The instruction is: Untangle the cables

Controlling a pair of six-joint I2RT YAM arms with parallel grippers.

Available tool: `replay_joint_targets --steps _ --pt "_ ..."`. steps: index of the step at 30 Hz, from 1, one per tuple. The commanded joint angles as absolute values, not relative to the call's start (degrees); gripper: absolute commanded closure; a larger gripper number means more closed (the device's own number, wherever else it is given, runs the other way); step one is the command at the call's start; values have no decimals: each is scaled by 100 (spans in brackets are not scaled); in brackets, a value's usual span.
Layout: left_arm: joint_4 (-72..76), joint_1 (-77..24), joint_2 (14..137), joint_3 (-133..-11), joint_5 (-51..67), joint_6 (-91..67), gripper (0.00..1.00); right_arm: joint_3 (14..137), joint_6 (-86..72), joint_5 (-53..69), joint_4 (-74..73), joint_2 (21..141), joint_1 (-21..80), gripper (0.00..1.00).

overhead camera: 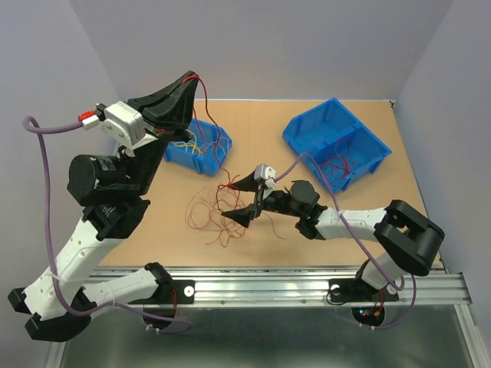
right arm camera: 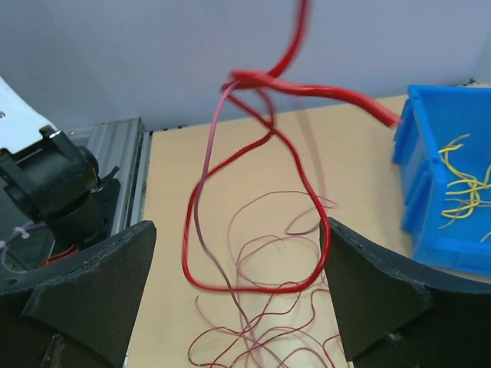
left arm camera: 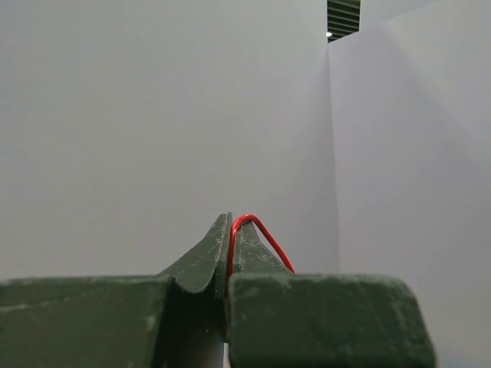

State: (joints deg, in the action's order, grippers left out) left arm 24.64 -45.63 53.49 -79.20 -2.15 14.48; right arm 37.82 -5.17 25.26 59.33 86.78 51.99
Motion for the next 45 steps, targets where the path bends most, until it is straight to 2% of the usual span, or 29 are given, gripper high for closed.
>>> replay_joint_targets --steps 1,5,6,7,9,11,13,16,24,28,32,36,45 --pt "2883 -4553 5308 -8086 -211 1292 100 4094 -562 2769 6434 9078 5396 8" --pt "2795 -4544 5440 -8200 -106 1143 100 4280 -694 2295 7089 9526 5528 9" --pt "2769 -4544 5458 -8261 -79 1073 100 4298 -729 2076 7249 9640 5546 13" --pt "2725 -4553 5510 -8297 -27 1046 100 4350 -756 1987 7364 9824 5589 23" --pt "2672 -4544 5546 -8411 -35 1011 100 4508 -765 1592 7505 10001 5651 27" --pt "2646 -4553 5607 -8490 -88 976 100 4553 -747 1381 7672 10255 5678 26" --pt "2628 -4553 5616 -8595 -184 941 100 4562 -764 1091 8050 10405 5695 18" --pt "2628 -4544 5581 -8666 -272 870 100 4579 -756 844 8480 10661 5704 12" --pt "2690 -4553 5511 -8657 -325 519 100 4772 -1379 625 10035 11381 5704 12" --pt "2690 -4544 5519 -8666 -387 387 100 4939 -1389 387 10353 11610 5713 12" --pt "2689 -4544 5493 -8666 -378 343 100 5106 -1275 474 10275 11575 5704 13" --pt "2672 -4544 5502 -8736 -396 378 100 5439 -1213 737 9283 11330 5713 13" --pt "2435 -4544 5704 -9114 -536 545 100 5845 -1099 1362 8139 11241 5739 11"
